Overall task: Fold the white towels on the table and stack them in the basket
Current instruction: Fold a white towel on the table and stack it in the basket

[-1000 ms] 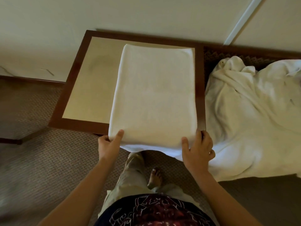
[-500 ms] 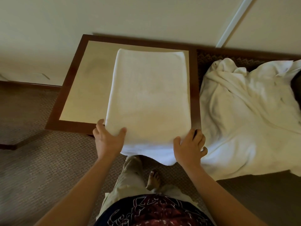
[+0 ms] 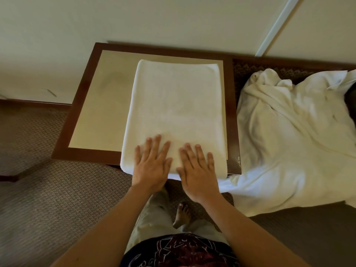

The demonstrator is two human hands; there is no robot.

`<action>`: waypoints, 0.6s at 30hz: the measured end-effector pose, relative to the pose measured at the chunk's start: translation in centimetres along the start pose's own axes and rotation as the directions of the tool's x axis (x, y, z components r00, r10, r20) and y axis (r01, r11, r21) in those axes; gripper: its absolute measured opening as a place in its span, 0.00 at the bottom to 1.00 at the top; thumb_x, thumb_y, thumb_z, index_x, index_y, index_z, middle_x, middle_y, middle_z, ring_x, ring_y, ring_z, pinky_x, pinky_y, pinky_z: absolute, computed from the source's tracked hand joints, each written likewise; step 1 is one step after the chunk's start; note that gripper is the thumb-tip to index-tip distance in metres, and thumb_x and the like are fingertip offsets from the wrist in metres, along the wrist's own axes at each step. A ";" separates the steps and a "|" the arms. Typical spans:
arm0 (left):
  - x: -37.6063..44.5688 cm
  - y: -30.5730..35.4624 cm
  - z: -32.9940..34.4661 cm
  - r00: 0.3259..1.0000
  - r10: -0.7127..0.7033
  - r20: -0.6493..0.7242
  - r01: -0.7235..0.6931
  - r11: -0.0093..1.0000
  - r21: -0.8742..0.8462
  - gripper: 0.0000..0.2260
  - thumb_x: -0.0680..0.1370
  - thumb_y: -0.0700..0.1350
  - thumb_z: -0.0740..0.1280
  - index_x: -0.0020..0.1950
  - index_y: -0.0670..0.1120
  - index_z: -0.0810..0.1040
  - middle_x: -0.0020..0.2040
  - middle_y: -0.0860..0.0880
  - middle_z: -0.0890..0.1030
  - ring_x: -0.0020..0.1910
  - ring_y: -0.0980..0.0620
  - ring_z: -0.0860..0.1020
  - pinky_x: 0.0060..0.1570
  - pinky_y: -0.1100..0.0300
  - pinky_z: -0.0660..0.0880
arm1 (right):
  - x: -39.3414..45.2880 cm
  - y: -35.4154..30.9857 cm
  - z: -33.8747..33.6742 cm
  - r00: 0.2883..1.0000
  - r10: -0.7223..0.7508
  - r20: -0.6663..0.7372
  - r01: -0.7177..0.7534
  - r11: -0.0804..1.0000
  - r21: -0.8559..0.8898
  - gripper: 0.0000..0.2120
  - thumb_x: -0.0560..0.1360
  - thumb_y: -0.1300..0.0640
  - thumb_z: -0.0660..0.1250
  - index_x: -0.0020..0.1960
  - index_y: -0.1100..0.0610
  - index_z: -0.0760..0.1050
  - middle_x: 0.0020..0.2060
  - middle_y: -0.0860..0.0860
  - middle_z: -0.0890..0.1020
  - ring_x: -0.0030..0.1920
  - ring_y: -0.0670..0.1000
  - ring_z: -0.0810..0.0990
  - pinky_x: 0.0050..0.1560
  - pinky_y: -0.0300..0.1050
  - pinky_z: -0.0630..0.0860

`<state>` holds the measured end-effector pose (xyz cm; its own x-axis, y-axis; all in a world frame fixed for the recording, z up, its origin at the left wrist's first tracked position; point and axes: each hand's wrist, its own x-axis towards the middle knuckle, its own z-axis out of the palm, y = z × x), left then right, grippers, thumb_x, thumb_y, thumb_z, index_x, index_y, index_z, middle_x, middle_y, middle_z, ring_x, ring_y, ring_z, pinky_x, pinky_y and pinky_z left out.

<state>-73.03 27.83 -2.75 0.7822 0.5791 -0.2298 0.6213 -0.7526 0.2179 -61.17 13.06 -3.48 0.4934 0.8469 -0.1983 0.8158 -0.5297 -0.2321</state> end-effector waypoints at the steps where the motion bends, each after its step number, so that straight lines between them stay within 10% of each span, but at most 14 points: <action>1: 0.1 -1.2 0.1 0.999 -0.044 -0.011 0.044 0.999 0.001 0.27 0.83 0.63 0.36 0.82 0.60 0.35 0.82 0.52 0.32 0.81 0.48 0.31 0.79 0.44 0.35 | -0.1 1.4 -0.1 0.998 0.059 0.016 -0.059 0.998 -0.006 0.29 0.86 0.40 0.39 0.83 0.47 0.38 0.82 0.45 0.36 0.81 0.53 0.33 0.79 0.65 0.42; 7: 0.3 -3.4 -0.7 0.962 -0.272 -0.032 0.273 0.961 0.035 0.29 0.84 0.59 0.39 0.84 0.51 0.39 0.83 0.48 0.36 0.82 0.43 0.36 0.78 0.38 0.36 | -2.2 6.5 -1.9 0.906 0.424 0.014 -0.424 0.906 -0.011 0.30 0.82 0.39 0.33 0.82 0.44 0.33 0.81 0.42 0.33 0.81 0.57 0.34 0.76 0.74 0.40; 13: 1.1 2.5 0.2 0.992 0.120 0.025 -0.121 0.992 0.019 0.29 0.83 0.63 0.36 0.83 0.57 0.39 0.82 0.50 0.32 0.80 0.46 0.30 0.79 0.41 0.35 | 0.1 0.4 -1.0 0.994 0.110 0.004 -0.110 0.994 0.026 0.30 0.85 0.41 0.41 0.84 0.49 0.42 0.83 0.47 0.40 0.82 0.56 0.35 0.77 0.70 0.39; 18: 4.0 -1.5 -0.7 0.993 -0.114 -0.007 0.114 0.993 0.015 0.30 0.82 0.65 0.37 0.83 0.56 0.38 0.83 0.50 0.34 0.81 0.45 0.33 0.79 0.42 0.34 | 1.8 4.5 -1.9 0.953 0.301 0.042 -0.301 0.954 -0.010 0.29 0.84 0.39 0.35 0.82 0.46 0.31 0.79 0.40 0.30 0.80 0.54 0.30 0.77 0.70 0.36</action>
<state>-70.81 31.50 -3.32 0.7065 0.6634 -0.2464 0.7057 -0.6863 0.1758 -56.01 12.33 -3.06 0.7031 0.6452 -0.2989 0.6325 -0.7596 -0.1516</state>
